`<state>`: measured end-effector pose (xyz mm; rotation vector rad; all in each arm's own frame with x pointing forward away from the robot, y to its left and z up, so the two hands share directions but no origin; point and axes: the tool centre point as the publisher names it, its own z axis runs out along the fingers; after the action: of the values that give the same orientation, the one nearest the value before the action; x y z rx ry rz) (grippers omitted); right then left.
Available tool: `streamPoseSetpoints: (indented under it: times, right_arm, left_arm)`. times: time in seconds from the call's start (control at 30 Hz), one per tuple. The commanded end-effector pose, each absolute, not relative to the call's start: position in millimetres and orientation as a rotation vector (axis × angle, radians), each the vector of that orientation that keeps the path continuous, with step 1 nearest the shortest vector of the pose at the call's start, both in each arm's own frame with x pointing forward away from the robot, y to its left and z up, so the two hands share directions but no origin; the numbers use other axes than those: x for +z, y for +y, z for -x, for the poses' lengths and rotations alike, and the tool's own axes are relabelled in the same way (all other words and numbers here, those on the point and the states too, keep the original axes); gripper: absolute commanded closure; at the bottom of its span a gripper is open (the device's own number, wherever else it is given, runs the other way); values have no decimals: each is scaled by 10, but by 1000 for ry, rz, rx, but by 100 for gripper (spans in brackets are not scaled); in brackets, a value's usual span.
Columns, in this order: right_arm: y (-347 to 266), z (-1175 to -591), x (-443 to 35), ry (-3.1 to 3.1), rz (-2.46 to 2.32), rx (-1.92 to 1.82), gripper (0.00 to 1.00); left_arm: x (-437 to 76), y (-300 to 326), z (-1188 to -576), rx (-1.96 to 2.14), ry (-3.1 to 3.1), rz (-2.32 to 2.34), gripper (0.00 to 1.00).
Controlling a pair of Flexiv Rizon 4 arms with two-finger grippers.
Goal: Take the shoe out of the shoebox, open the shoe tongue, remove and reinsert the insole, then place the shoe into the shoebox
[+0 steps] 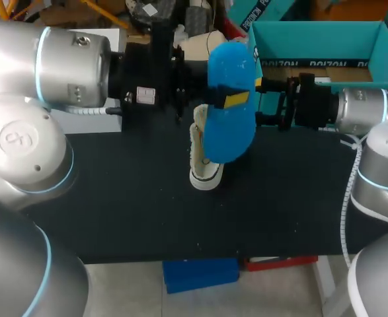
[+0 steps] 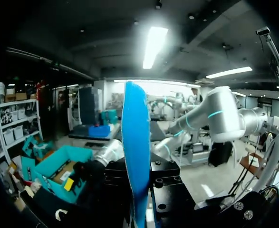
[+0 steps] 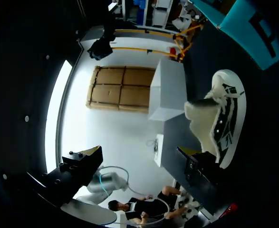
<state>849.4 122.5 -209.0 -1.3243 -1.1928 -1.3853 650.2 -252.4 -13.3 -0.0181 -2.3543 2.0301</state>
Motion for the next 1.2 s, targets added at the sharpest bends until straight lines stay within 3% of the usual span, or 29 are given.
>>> streamPoseSetpoints:
  times: [0.03, 0.4, 0.5, 0.93, 1.2]
  right_arm:
    - [1241, -8497, -2088, -1193, 1327, -1386, 0]
    - [1241, -8497, -2088, -1193, 1327, -1386, 0]
    - [1241, -8497, -2088, -1193, 1327, -1386, 0]
    - [1241, -8497, -2088, -1193, 1327, -1386, 0]
    - [1241, -8497, -2088, -1193, 1327, -1386, 0]
  left_arm:
    - [-245, -2576, -6479, 2102, -2303, 9, 100]
    - [-245, -2576, -6479, 2102, -2303, 9, 100]
    - [-82, -2584, -6244, 2294, -2326, 328, 100]
    - [-926, -2250, -6111, 2611, -2393, 784, 100]
    - [-926, -2250, -6111, 2611, -2393, 784, 100]
